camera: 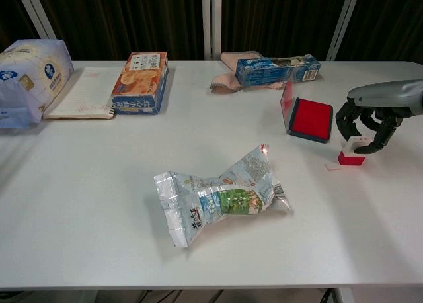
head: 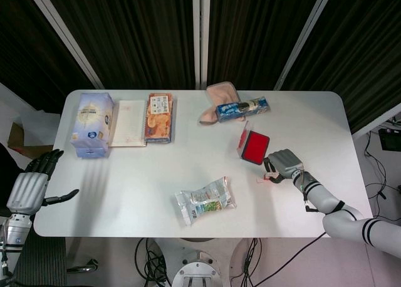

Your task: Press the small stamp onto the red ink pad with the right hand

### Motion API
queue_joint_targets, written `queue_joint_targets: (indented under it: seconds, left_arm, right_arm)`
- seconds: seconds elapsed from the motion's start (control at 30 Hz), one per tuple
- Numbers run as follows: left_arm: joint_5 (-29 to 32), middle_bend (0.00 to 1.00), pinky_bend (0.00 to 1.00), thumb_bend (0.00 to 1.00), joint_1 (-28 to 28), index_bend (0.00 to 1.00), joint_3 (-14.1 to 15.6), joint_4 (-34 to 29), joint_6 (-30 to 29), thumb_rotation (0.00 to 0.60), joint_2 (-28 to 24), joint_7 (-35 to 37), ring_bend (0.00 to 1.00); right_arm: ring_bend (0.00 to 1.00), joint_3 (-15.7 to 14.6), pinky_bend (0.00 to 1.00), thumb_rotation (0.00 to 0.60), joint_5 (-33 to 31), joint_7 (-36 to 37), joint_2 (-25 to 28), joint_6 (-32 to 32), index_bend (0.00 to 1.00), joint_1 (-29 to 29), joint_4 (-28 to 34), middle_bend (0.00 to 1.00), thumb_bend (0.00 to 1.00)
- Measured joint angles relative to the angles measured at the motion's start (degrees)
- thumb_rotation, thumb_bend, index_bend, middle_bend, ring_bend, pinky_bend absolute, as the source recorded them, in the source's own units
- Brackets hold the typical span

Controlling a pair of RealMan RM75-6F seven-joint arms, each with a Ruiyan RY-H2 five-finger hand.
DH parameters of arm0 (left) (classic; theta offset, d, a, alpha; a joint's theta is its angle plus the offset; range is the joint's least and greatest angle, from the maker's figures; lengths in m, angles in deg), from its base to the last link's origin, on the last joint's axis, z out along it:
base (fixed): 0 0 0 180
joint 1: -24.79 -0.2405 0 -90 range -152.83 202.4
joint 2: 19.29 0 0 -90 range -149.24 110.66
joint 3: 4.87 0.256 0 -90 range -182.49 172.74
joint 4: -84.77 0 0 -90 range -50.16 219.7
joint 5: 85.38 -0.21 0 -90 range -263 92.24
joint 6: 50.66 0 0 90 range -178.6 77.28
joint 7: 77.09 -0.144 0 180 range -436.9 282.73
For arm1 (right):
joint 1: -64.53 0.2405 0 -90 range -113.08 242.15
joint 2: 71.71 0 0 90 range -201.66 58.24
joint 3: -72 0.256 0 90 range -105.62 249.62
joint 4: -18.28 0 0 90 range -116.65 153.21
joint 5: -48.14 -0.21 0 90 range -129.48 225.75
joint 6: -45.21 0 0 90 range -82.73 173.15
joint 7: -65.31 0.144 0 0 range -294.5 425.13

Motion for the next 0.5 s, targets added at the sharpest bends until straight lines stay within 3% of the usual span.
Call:
queue_joint_targets:
  seconds: [0.5]
  left_arm:
    - [-0.07, 0.07, 0.17, 0.0, 0.12, 0.0, -0.05, -0.25, 0.04, 0.112, -0.18, -0.28, 0.08]
  right_arm:
    - [0.74, -0.29, 0.98, 0.6, 1.96, 1.48, 1.28, -1.47, 0.56, 0.35, 0.39, 0.46, 0.27]
